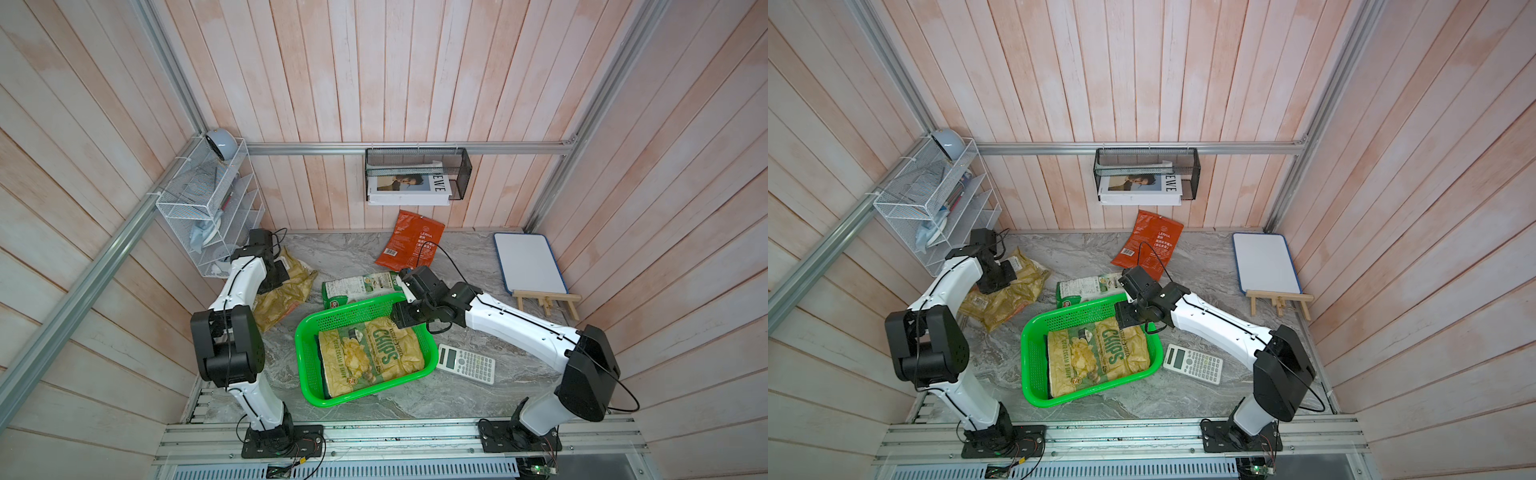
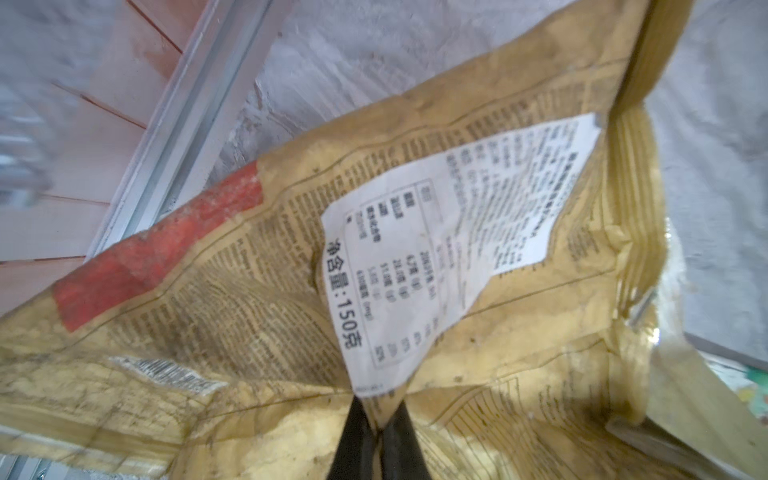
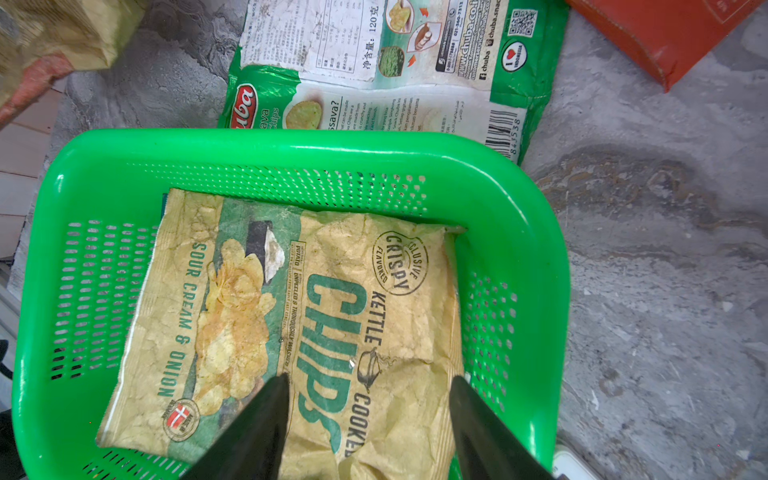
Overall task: Put the potato chips into the basket
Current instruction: Pick up the potato chip from the center of the board, then place the potato chip in the basket.
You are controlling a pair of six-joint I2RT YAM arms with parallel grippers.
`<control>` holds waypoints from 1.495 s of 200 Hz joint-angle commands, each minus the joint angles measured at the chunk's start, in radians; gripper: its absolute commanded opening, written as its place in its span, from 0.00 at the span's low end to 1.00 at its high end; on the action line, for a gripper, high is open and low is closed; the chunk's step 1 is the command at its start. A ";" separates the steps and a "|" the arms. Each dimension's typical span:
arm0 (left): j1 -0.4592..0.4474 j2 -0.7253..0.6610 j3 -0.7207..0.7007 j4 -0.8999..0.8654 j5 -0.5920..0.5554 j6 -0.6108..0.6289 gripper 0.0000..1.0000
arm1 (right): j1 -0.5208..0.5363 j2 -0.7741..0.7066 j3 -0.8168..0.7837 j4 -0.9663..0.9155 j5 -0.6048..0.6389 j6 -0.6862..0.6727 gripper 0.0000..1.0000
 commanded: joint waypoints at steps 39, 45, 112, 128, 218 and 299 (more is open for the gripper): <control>-0.085 -0.183 -0.030 -0.008 0.022 0.034 0.00 | -0.012 -0.120 -0.044 0.038 0.125 -0.011 0.65; -0.094 -0.200 -0.038 -0.008 0.024 0.039 0.00 | -0.014 -0.127 -0.051 0.040 0.133 -0.010 0.65; -0.211 -0.389 -0.122 -0.021 0.101 0.070 0.00 | -0.051 -0.215 -0.114 0.079 0.216 0.021 0.65; -0.269 -0.430 -0.139 -0.049 0.108 0.087 0.00 | -0.070 -0.239 -0.131 0.098 0.223 0.033 0.65; -0.688 -0.570 -0.348 -0.127 0.111 -0.066 0.00 | -0.186 -0.288 -0.179 0.125 0.179 0.100 0.64; -0.832 -0.519 -0.433 0.021 -0.001 -0.167 0.00 | -0.191 -0.269 -0.187 0.145 0.115 0.166 0.63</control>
